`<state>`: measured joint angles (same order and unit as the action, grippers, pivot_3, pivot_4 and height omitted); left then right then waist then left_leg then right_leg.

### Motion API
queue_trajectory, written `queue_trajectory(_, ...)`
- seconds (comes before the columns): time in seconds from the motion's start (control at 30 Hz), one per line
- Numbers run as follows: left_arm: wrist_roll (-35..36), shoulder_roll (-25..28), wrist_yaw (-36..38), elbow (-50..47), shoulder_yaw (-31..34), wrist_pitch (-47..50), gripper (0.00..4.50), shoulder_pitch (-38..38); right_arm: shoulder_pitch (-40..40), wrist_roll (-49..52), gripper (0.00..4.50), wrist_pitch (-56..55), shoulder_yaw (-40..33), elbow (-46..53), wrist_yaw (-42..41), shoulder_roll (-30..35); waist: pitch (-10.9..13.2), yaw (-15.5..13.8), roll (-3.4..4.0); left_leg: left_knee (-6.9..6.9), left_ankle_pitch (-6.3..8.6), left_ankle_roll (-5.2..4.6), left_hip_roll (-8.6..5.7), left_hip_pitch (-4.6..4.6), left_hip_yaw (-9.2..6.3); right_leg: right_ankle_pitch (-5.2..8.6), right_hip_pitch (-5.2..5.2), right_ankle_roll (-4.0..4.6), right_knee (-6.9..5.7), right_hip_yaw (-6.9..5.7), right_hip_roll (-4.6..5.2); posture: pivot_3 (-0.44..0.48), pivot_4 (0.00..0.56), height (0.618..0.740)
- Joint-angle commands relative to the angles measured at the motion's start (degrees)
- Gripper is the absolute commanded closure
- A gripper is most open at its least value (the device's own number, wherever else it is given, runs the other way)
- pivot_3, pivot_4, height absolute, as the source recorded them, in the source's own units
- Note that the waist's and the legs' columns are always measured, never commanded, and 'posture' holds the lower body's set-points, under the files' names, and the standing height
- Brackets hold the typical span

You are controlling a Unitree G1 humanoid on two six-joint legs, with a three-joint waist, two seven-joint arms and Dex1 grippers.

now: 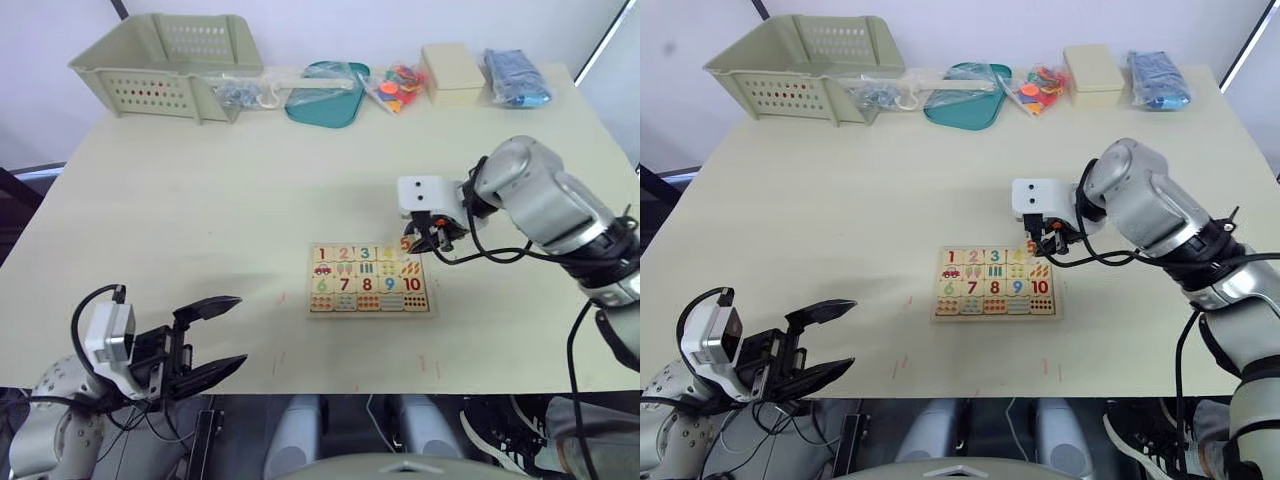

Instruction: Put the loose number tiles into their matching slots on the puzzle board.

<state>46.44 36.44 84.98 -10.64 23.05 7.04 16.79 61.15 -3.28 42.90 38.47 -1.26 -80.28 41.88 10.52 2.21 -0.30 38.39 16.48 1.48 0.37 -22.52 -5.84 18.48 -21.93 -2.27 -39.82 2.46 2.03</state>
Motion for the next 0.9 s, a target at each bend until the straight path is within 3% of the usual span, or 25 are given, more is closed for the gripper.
queue_trajectory(0.03,1.0,-0.2,-0.7,-2.4,2.0,-0.8,0.00,0.9,1.2,-2.1,3.61,-2.4,0.1,-1.8,-0.1,-0.7,0.0,0.1,0.00,0.00,-0.01,0.01,0.00,-0.01,0.00,0.00,-0.03,0.00,-0.01,0.00,0.00,0.000,0.150,0.740)
queue_trajectory(0.37,1.2,-0.3,-1.9,-3.8,2.6,-0.4,0.00,1.9,0.7,-5.3,3.61,-4.7,0.2,-6.3,-0.5,-2.9,0.0,0.3,0.00,-0.01,-0.03,0.05,0.00,-0.04,0.02,0.00,-0.11,0.00,-0.05,0.01,-0.02,0.000,0.150,0.740)
queue_trajectory(0.9,1.4,0.2,-3.2,-5.1,1.9,0.6,0.00,1.2,-1.9,-5.8,3.61,-0.3,-0.6,-2.4,-0.8,-2.3,0.0,0.3,0.00,-0.01,-0.03,0.04,0.00,-0.04,0.02,0.00,-0.11,0.00,-0.04,0.01,-0.02,0.000,0.150,0.740)
